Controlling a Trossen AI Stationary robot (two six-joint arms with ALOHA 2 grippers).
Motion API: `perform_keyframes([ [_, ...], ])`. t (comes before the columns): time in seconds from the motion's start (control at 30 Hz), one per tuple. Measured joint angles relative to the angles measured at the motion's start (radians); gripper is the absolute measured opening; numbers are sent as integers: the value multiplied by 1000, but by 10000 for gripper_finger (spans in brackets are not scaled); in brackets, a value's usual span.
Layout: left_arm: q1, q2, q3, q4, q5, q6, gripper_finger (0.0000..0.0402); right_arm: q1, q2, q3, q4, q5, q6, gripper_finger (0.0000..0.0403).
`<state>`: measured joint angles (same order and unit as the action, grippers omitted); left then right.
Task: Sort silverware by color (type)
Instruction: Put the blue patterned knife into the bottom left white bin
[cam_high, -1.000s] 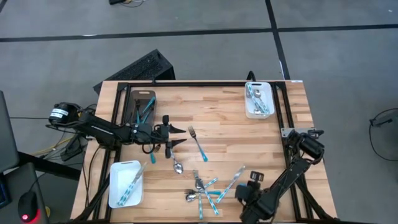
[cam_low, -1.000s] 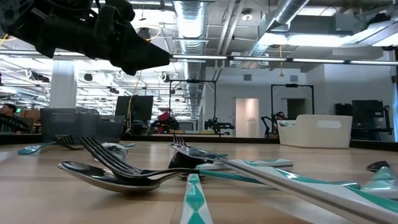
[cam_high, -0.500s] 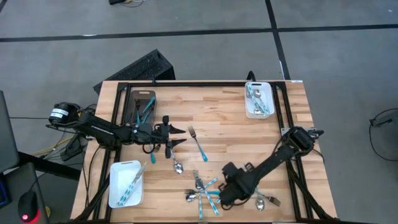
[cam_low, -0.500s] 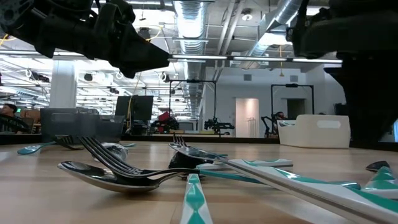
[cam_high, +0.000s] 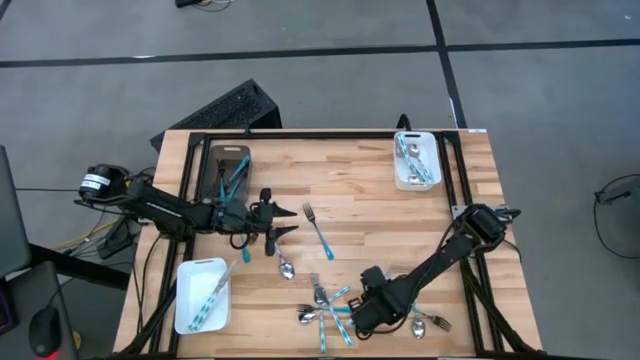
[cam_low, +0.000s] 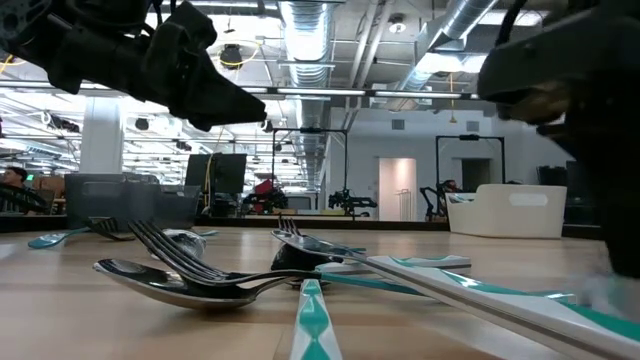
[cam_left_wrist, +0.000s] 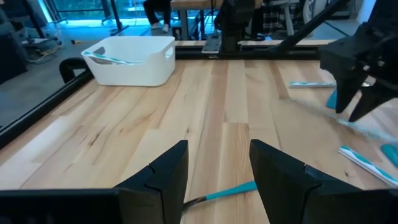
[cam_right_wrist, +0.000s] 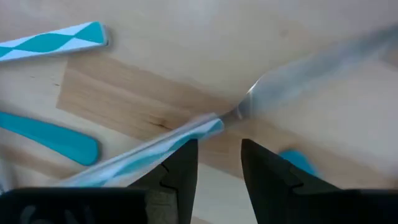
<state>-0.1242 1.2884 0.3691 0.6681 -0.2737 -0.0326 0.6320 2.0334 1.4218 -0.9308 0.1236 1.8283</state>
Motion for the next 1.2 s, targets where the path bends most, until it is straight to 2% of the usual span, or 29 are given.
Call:
perform_keyframes([
  [0.2, 0, 0, 0, -12, 0, 21, 160, -25, -6, -51, 86, 10, 13, 150],
  [0.4, 0, 0, 0, -35, -1, 21, 160, -40, -19, -57, 51, 5, -1, 150],
  [0.67, 0, 0, 0, -23, -15, 21, 160, -42, -83, -59, -25, 68, 55, 150],
  [0.93, 0, 0, 0, -33, -37, 32, 160, -78, -61, -61, 107, 92, 54, 150],
  [1.07, 0, 0, 0, -42, -54, 51, 160, -97, -39, -58, 103, 89, 54, 150],
  [1.2, 0, 0, 0, -53, -56, 58, 160, -99, -25, -58, 71, 15, 60, 150],
])
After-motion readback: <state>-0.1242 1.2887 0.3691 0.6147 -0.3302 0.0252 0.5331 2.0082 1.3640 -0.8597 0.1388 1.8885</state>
